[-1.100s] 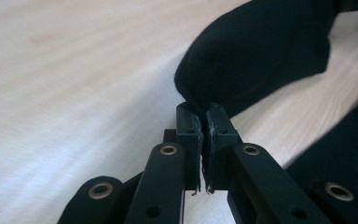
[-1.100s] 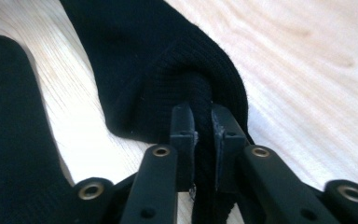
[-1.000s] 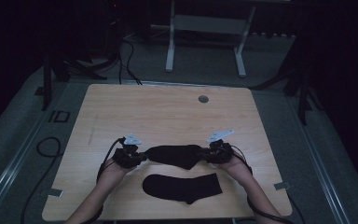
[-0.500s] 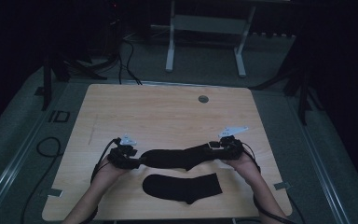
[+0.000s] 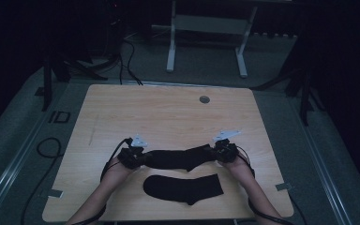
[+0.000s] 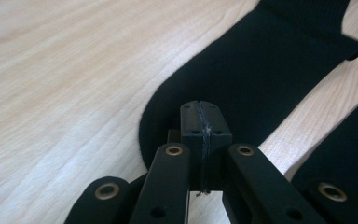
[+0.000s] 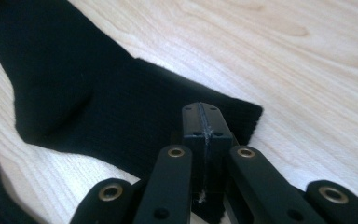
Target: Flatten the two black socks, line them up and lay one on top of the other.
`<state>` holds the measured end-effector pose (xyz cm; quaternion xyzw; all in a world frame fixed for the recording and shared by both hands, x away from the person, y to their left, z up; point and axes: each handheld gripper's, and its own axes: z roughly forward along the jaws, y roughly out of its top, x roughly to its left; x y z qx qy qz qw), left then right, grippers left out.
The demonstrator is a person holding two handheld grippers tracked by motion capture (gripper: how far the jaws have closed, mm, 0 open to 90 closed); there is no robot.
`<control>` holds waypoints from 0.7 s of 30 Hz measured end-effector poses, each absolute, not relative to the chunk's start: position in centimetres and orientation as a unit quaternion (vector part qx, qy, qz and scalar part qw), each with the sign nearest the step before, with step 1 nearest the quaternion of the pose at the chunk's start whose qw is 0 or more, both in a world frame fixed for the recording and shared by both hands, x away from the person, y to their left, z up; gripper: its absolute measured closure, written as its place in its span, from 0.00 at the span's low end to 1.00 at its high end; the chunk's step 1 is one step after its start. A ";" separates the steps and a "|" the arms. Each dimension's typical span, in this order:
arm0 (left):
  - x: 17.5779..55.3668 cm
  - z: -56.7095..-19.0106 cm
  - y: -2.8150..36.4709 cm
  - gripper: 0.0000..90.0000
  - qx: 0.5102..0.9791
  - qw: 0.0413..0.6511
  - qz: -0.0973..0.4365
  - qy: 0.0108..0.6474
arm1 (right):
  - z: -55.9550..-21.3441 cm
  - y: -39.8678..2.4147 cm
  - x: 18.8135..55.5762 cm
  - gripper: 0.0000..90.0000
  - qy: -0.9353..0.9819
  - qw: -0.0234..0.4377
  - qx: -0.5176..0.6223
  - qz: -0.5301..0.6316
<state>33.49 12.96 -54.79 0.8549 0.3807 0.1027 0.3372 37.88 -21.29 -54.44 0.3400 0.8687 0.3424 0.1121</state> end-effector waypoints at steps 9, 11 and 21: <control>34.8 -55.8 12.2 1.00 0.856 0.330 0.105 0.385 | -55.4 -21.9 37.8 0.99 0.869 0.110 0.347 0.335; 35.2 -55.8 12.2 1.00 0.854 0.329 0.105 0.388 | -55.4 -22.2 37.6 0.99 0.868 0.111 0.350 0.335; 35.3 -55.8 11.8 1.00 0.855 0.330 0.104 0.386 | -55.5 -23.3 37.5 0.98 0.864 0.105 0.359 0.339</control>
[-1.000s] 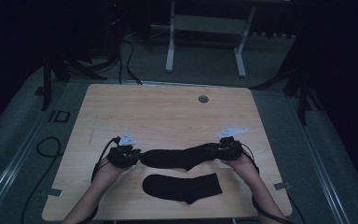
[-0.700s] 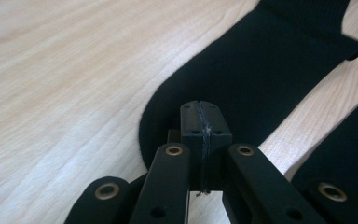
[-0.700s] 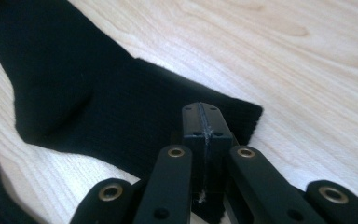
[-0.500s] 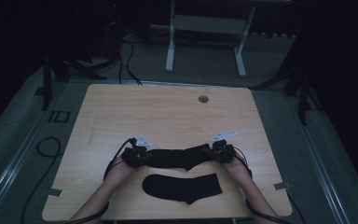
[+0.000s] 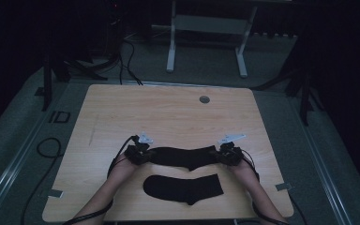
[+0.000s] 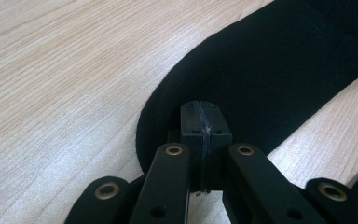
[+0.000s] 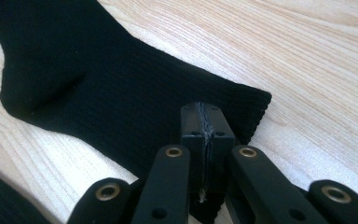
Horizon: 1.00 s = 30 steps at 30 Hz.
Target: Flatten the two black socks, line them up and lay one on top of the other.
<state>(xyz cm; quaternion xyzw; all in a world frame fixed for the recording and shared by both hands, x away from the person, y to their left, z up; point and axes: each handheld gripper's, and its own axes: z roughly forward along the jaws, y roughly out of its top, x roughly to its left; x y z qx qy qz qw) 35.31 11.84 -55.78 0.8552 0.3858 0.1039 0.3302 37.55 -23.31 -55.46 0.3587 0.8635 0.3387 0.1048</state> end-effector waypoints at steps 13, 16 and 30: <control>34.7 -54.7 12.7 0.67 0.834 0.384 0.077 0.389 | -54.4 -23.1 37.2 0.74 0.860 0.091 0.356 0.354; 33.7 -53.5 13.0 0.58 0.837 0.389 0.077 0.378 | -53.6 -23.4 36.6 0.71 0.856 0.091 0.356 0.363; 28.1 -53.6 14.5 0.54 0.859 0.369 0.038 0.353 | -53.6 -24.5 30.8 0.59 0.869 0.079 0.335 0.355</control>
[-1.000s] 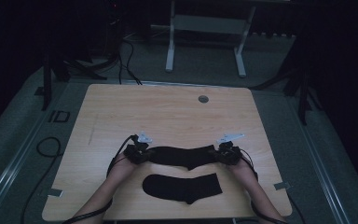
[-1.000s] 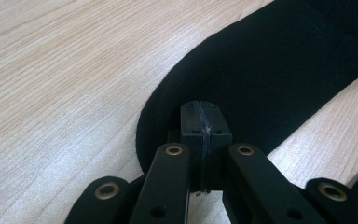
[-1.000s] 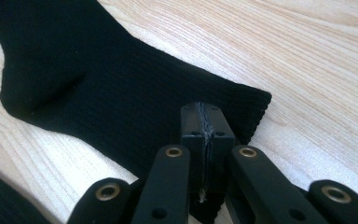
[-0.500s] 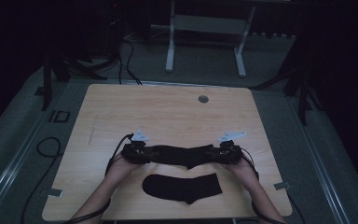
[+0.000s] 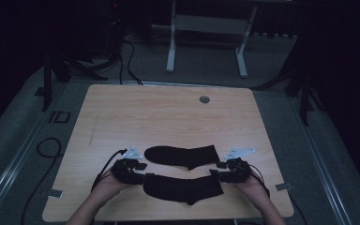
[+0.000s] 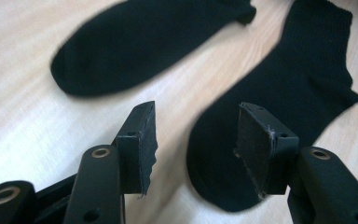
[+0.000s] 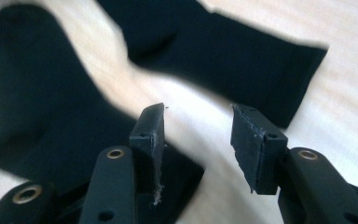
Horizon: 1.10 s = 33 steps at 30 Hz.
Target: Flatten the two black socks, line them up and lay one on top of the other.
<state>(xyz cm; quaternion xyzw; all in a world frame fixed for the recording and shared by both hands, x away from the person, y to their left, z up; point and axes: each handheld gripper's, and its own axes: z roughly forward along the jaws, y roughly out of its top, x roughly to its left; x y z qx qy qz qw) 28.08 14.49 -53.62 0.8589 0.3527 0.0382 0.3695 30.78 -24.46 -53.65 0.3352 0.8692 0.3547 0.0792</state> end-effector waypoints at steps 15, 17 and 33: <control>26.2 -56.3 14.4 0.66 0.855 0.372 0.029 0.361 | -55.4 -25.2 27.7 0.69 0.876 0.089 0.342 0.328; 26.1 -56.3 14.3 0.72 0.854 0.371 0.028 0.364 | -55.4 -25.0 27.4 0.74 0.877 0.094 0.338 0.328; 25.5 -54.5 14.5 0.97 0.846 0.389 0.040 0.364 | -53.4 -25.0 27.3 0.95 0.864 0.101 0.341 0.357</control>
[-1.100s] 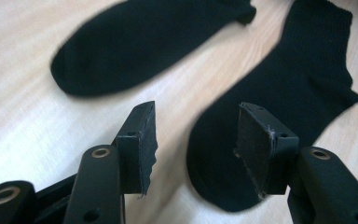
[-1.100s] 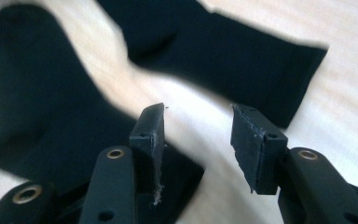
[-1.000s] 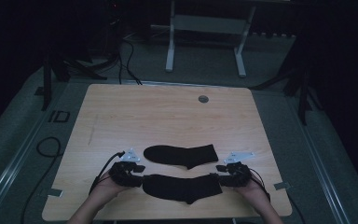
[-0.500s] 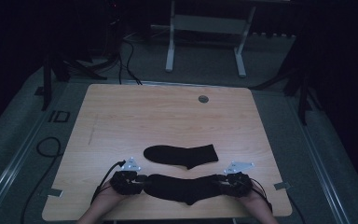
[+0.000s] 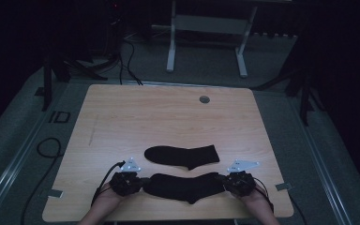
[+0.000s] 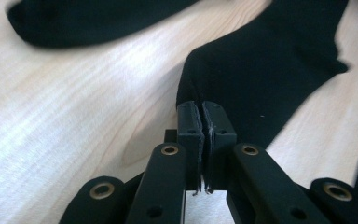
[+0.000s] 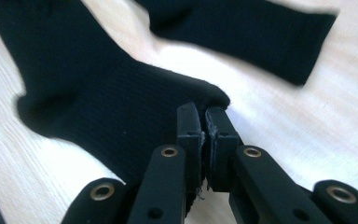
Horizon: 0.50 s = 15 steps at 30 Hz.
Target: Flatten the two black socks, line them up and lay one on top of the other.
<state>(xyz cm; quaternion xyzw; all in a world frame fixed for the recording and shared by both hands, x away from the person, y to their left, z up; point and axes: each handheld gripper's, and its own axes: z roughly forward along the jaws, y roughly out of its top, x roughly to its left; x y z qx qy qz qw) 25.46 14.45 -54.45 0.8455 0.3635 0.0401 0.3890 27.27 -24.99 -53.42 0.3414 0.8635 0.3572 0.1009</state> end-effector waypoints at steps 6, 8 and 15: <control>26.2 -52.1 15.3 0.97 0.837 0.401 0.061 0.368 | -51.2 -24.8 27.8 0.95 0.855 0.112 0.331 0.383; 26.5 -51.3 15.4 0.97 0.838 0.398 0.072 0.365 | -50.5 -24.6 28.3 0.95 0.853 0.119 0.328 0.387; 28.3 -50.0 15.8 0.97 0.832 0.401 0.086 0.373 | -49.3 -23.9 30.2 0.95 0.852 0.134 0.323 0.390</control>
